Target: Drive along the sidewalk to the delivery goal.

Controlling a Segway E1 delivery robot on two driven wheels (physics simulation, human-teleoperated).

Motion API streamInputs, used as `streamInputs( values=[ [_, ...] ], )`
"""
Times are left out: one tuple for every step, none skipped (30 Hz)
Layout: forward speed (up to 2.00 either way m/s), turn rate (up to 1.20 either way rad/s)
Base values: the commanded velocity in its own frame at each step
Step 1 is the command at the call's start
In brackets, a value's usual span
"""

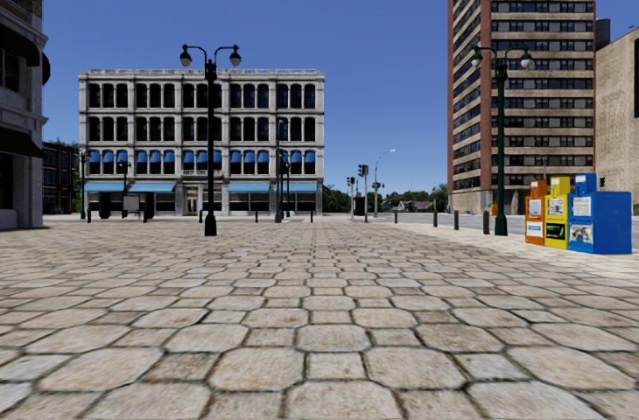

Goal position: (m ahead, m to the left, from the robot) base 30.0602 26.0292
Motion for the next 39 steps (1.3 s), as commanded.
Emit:
streamInputs(
  values=[
    [2.0,0.0],
    [2.0,0.0],
    [2.0,0.0],
    [2.0,0.0],
    [2.0,0.0],
    [2.0,0.0],
    [2.0,0.0],
    [2.0,0.0],
    [2.0,0.0],
    [2.0,0.0],
    [2.0,0.0],
    [2.0,0.0],
    [2.0,0.0],
    [2.0,0.0],
    [2.0,0.0],
    [2.0,0.0],
    [2.0,0.0],
    [2.0,0.0],
    [2.0,0.0],
    [2.0,0.0],
    [2.0,0.0],
    [2.0,0.0],
    [2.0,0.0],
    [2.0,0.0],
    [2.0,0.0],
    [2.0,0.0],
    [2.0,0.0],
    [2.0,0.0],
    [2.0,0.0],
    [2.0,0.0],
    [2.0,0.0],
    [2.0,0.0],
    [2.0,0.0],
    [2.0,0.0],
    [2.0,0.0],
    [2.0,0.0],
    [2.0,0.0],
    [2.0,0.0],
    [2.0,0.0]
  ],
)
